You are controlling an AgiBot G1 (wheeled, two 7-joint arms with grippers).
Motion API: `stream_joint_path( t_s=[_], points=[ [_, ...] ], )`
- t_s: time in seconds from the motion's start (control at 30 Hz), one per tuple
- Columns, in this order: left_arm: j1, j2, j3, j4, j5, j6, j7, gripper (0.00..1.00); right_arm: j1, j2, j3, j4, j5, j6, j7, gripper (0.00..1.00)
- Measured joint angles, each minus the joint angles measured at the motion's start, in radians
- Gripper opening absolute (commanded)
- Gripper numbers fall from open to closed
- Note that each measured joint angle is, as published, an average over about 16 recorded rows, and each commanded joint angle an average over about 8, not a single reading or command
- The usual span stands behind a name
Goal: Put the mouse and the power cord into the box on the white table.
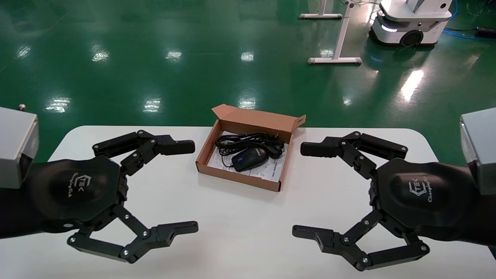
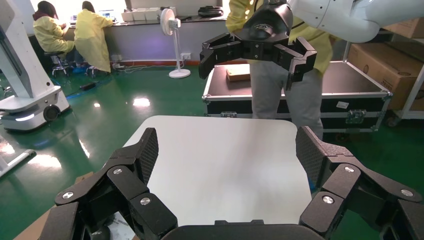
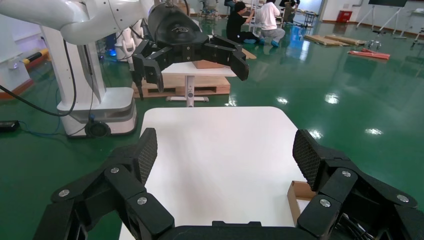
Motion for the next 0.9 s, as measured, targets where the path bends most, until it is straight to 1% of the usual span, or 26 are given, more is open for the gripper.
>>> stream_joint_path(
  t_s=[0.9],
  points=[
    [0.0, 0.0, 0.0, 0.0, 0.0, 0.0, 0.0, 1.0, 0.0, 0.0, 0.0, 0.0, 0.0, 0.0, 0.0, 1.0]
  ],
)
